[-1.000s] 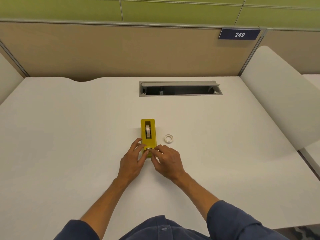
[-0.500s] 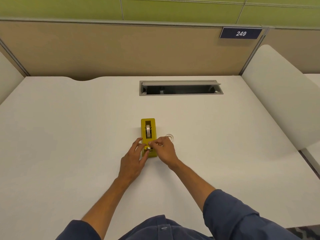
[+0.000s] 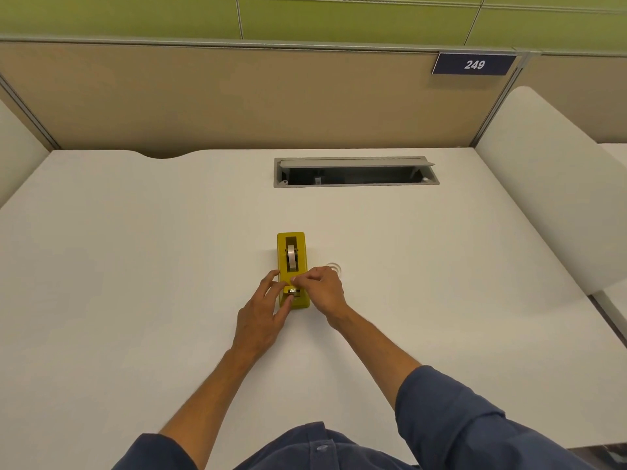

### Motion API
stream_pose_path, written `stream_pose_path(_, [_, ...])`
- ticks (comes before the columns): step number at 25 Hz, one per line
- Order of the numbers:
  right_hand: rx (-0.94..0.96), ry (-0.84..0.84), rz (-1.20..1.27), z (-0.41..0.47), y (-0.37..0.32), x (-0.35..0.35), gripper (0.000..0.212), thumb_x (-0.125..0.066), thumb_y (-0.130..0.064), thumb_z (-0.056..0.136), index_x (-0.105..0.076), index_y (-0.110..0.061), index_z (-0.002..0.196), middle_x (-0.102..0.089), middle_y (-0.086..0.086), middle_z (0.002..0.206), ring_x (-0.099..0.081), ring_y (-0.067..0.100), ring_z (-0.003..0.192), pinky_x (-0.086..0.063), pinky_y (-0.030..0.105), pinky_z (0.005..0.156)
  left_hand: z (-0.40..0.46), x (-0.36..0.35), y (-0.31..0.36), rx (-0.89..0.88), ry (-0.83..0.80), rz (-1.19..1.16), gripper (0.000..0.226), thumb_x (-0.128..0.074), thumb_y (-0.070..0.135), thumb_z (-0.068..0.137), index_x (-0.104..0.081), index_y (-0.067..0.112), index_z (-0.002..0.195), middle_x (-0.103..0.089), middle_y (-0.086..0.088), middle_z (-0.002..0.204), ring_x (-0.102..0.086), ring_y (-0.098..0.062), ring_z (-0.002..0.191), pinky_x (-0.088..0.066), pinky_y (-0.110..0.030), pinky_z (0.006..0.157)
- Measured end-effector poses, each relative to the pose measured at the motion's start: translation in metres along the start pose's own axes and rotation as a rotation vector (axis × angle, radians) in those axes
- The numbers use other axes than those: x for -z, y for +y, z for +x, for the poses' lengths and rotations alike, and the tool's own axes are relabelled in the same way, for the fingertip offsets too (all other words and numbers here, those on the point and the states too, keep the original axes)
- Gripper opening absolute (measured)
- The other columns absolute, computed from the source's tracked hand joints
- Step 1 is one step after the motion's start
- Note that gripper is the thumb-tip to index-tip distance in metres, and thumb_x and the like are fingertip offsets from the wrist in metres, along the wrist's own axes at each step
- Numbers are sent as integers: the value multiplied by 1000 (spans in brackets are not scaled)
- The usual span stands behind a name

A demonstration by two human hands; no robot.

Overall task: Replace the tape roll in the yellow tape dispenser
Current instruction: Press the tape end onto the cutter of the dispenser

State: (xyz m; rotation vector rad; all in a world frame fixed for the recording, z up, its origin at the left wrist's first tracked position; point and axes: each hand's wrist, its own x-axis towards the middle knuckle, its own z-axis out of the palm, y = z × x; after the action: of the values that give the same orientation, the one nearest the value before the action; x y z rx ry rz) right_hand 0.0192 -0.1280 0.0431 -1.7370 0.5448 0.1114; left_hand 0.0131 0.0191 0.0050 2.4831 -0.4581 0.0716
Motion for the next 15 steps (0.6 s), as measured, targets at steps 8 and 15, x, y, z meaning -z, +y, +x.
stream_pose_path(8, [175,271,-518,-6,-24,-9,35,-67,-50,76,-65,-20,95,-56,-6,105,-58,13,85,-47,29,70,-1,4,6,23,-6,-14,33,-47,41,93,-53,27,123,-39,10,147,-51,-6,69,-38,-20,59])
stream_pose_path(15, [529,1,-824,14,-34,-10,49,-51,-26,95,-41,-16,142,-41,2,149,-40,26,131,-42,44,99,-1,6,6,29,-18,-15,33,-46,42,93,-54,25,121,-40,10,145,-50,-6,67,-30,-11,54])
